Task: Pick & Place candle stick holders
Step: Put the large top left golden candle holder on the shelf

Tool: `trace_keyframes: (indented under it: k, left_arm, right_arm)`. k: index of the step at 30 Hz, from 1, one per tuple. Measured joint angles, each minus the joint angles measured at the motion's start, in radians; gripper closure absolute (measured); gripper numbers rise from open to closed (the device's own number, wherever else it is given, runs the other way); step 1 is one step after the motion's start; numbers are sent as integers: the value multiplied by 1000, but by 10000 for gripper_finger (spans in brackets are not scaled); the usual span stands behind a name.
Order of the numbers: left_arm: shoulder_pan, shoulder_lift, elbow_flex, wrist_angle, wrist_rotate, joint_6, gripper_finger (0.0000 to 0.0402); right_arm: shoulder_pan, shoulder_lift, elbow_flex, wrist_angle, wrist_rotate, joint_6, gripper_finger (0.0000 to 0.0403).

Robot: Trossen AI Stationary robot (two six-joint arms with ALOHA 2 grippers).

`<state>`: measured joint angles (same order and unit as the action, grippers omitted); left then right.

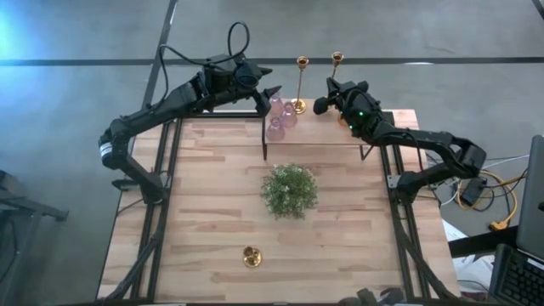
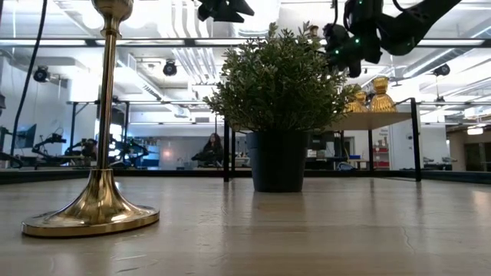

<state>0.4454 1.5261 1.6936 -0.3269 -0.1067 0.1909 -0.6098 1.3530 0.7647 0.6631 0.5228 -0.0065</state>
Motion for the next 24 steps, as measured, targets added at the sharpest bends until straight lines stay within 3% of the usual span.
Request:
trace_keyframes:
  k: [24]
  left_arm:
    - [0, 0, 0, -33, 1, -4, 126]
  right_arm:
    - [-11, 27, 0, 7, 16, -1, 392]
